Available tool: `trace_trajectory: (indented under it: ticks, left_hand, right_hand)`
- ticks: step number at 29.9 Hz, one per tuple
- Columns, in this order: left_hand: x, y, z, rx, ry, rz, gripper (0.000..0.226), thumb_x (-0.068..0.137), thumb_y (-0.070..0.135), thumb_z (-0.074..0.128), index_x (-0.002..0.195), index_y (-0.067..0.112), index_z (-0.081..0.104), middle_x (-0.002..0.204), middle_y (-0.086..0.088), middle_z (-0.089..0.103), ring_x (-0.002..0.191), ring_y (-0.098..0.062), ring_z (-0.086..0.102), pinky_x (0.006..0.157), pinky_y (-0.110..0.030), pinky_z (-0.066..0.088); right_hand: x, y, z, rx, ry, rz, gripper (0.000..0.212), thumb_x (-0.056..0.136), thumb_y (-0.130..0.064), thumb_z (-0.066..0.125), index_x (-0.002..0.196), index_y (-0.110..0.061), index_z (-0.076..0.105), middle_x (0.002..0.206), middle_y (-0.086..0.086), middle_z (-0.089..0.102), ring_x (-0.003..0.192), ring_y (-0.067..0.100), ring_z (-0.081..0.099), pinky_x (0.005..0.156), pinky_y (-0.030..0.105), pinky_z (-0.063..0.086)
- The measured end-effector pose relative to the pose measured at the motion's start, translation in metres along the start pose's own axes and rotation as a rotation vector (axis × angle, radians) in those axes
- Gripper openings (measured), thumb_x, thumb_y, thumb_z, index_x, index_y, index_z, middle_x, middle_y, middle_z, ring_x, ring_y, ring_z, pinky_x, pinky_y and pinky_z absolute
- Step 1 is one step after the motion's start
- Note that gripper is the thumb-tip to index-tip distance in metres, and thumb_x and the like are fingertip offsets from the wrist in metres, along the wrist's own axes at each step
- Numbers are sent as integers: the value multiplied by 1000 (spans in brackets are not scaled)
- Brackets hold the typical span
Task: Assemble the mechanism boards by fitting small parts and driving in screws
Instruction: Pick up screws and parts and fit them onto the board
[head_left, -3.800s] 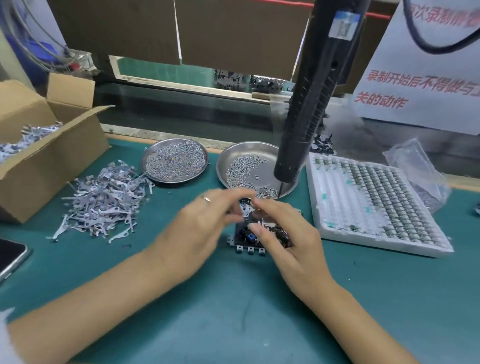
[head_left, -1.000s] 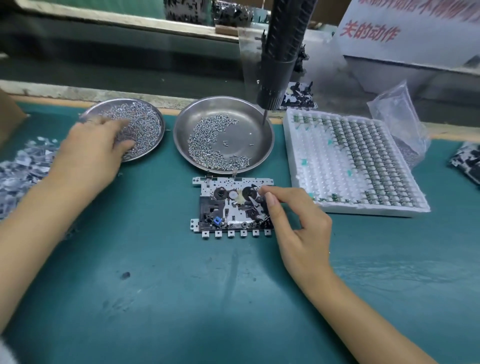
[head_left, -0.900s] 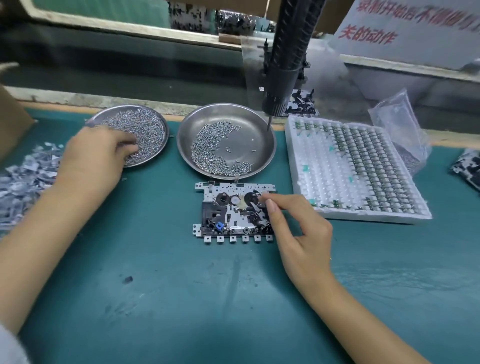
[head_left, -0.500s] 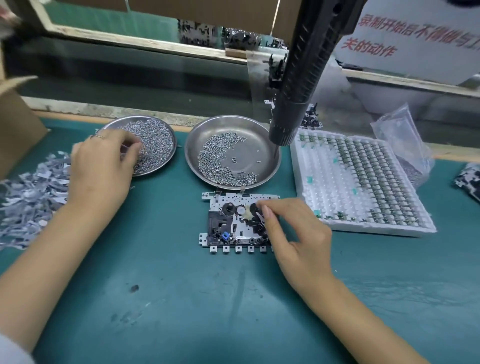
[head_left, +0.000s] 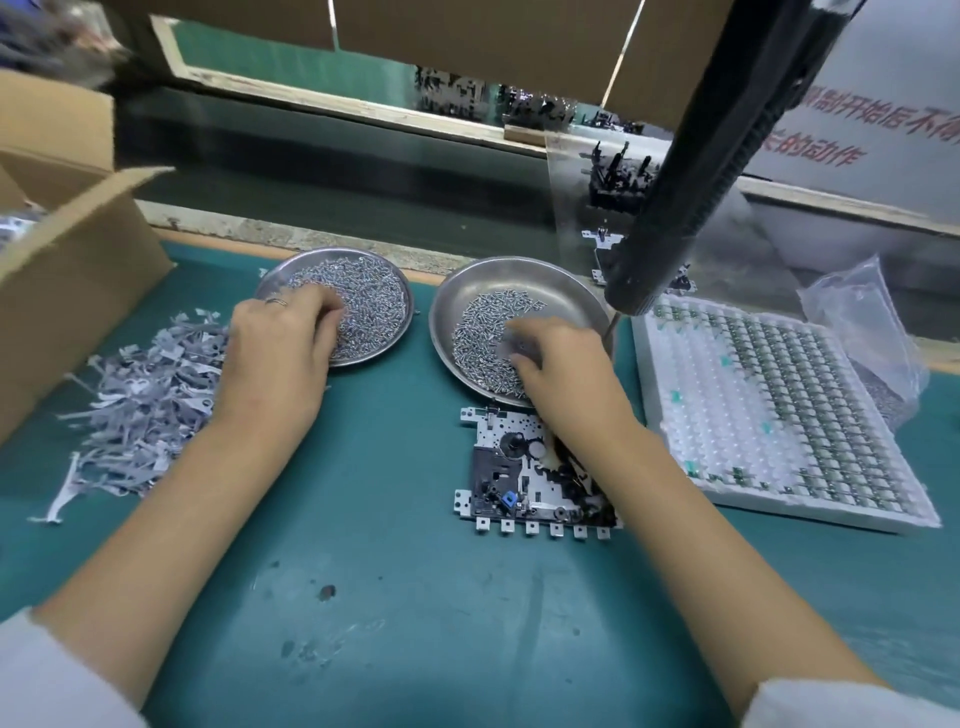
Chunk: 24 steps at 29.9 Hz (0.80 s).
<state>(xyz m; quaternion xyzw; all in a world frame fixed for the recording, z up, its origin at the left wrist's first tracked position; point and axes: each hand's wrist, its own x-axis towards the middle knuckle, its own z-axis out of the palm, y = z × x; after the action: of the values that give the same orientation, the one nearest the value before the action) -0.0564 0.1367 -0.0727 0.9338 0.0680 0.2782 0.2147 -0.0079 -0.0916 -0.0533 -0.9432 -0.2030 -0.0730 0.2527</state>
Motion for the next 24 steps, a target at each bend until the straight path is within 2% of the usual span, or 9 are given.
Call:
trace_trajectory:
  ticks: [3, 6, 10, 14, 21, 24]
  left_hand:
    - [1, -3, 2, -6, -25, -11, 19, 94, 16, 54, 102, 2, 64, 84, -23, 68, 87, -44, 59, 80, -50, 48]
    - [0, -2, 5, 14, -11, -25, 18, 94, 17, 53, 101, 3, 63, 81, -22, 68, 89, -43, 56, 83, -50, 45]
    - [-1, 3, 5, 43, 52, 48, 11, 92, 10, 59, 94, 1, 66, 79, -21, 69, 78, -39, 58, 85, -44, 40]
    - [0, 2, 4, 17, 4, 79, 15, 92, 8, 59, 98, -1, 69, 96, -22, 68, 89, -40, 62, 88, -50, 44]
    - [0, 2, 6, 58, -40, 84, 18, 92, 4, 57, 104, -3, 68, 99, -26, 68, 87, -44, 62, 92, -51, 44]
    - [0, 3, 8, 85, -41, 85, 16, 89, 4, 58, 100, -3, 68, 95, -25, 68, 86, -41, 63, 91, -50, 44]
  right_hand:
    - [8, 2, 1, 11, -30, 34, 19, 87, 4, 57, 98, -1, 71, 91, 13, 71, 91, 30, 63, 84, 41, 47]
    - [8, 4, 2, 29, 0, 48, 26, 83, 9, 55, 87, -6, 76, 78, 9, 70, 80, 29, 64, 78, 38, 51]
    - [6, 7, 1, 31, 33, 36, 16, 81, 9, 57, 77, 1, 71, 77, 14, 70, 78, 30, 63, 74, 42, 51]
    - [4, 10, -3, 0, 12, 3, 21, 79, 9, 53, 69, -4, 66, 72, 9, 67, 72, 24, 61, 70, 40, 50]
    - [4, 12, -1, -8, -18, -9, 20, 82, 8, 55, 83, -5, 72, 79, 9, 70, 74, 22, 63, 73, 36, 51]
    - [3, 11, 1, 4, -26, -17, 19, 85, 4, 56, 91, -5, 72, 83, 9, 70, 74, 21, 64, 74, 35, 53]
